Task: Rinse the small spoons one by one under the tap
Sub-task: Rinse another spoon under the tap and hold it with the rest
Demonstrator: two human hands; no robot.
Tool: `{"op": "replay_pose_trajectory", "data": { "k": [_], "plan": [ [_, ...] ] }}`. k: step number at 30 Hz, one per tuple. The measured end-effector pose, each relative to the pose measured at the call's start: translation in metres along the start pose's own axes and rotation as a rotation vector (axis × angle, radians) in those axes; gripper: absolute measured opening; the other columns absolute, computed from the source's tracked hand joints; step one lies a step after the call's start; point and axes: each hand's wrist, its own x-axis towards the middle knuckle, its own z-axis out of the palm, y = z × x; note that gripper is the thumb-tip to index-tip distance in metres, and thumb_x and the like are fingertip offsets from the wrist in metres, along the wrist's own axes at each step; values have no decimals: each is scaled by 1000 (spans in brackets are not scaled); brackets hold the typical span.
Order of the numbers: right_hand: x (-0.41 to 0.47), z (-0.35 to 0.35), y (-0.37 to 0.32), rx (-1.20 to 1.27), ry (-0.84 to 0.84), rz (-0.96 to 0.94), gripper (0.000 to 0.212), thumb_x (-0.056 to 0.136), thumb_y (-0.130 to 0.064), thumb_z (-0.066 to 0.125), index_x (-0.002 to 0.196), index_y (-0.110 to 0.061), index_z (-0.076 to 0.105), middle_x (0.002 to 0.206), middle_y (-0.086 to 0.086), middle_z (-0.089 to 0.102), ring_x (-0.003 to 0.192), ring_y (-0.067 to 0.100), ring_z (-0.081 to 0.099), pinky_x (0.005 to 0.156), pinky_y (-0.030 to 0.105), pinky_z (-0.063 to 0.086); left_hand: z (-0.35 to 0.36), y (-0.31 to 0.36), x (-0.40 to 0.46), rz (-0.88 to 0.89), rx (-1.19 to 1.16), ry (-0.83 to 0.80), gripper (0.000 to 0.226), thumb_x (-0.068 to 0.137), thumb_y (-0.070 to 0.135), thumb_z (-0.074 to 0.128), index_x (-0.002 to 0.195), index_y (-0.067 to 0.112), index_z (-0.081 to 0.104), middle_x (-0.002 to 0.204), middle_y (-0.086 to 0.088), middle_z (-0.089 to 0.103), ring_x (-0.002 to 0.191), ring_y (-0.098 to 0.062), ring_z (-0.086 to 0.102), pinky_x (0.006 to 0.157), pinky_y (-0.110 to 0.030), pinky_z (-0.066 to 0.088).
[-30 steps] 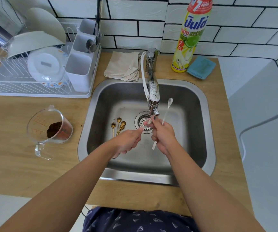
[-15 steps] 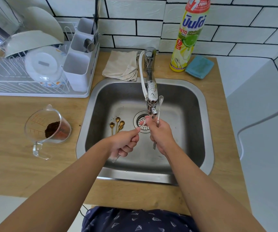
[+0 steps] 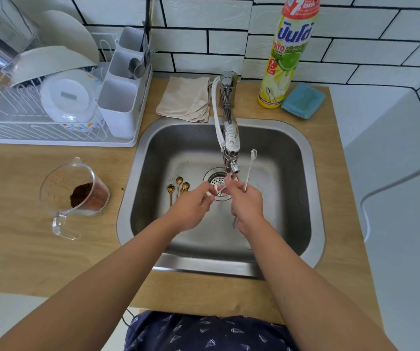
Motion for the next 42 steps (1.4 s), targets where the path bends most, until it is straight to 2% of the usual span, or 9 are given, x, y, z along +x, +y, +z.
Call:
{"op": "replay_pose_trajectory", "data": {
  "k": [5,10,16,22,26,30,35,38,42],
  "plan": [
    [-2,-1,2,-13,-78,-145,13,91,-21,78,96,-13,69,63,-16,67,52,-5,56,57,14,45,-6,2,-3,-133,-429,-160,24,109,33,36,108,19,55,74,-2,49,44,-7,35,38,-19,27],
    [5,-1,2,-106,-37,-149,26,103,-33,60,88,-16,74,76,-10,77,51,-6,57,55,14,40,-9,8,-6,-186,-517,-179,28,109,28,35,110,8,55,71,-3,47,46,-11,33,40,-20,22],
    [4,1,2,-114,-116,-191,18,100,-30,66,84,-22,72,70,-9,74,64,-1,65,64,16,49,-8,9,-6,-187,-610,-197,25,109,26,39,104,9,56,70,-3,50,43,-9,32,39,-21,22],
    [15,-8,-18,77,50,-49,23,103,-29,60,89,-16,72,83,2,80,38,2,37,37,18,29,-6,2,-7,-172,-571,-237,30,108,28,39,101,9,61,64,0,50,46,-11,36,42,-22,26],
    [2,-1,-9,92,-135,4,21,101,-23,65,90,-8,76,84,-1,78,38,2,31,37,18,24,-1,10,2,-196,-650,-159,32,108,32,37,94,12,58,61,2,40,47,-10,29,44,-24,21],
    [2,-6,-10,63,-236,31,30,103,-24,61,103,4,72,59,-11,67,40,4,23,38,18,22,-1,7,2,-191,-684,-222,31,108,34,36,93,15,55,62,4,38,48,-9,27,46,-24,20],
    [6,-11,-21,190,-207,4,23,107,-19,54,87,-15,65,92,8,79,36,4,25,37,19,23,-4,-7,-1,-195,-720,-317,24,106,22,39,111,11,59,70,3,52,50,-8,35,47,-20,29],
    [6,-11,-18,183,-186,-14,39,106,-19,57,71,-23,73,86,22,61,39,6,21,40,21,19,-3,-5,9,-166,-626,-221,24,107,21,43,109,9,63,73,1,59,52,-8,42,49,-20,34],
    [12,-18,-25,169,-146,-22,39,105,-23,60,67,-19,71,70,4,66,37,5,23,38,21,19,6,17,34,-105,-620,47,19,101,20,59,88,18,73,64,9,61,55,-7,49,49,-18,38]
  ]
}}
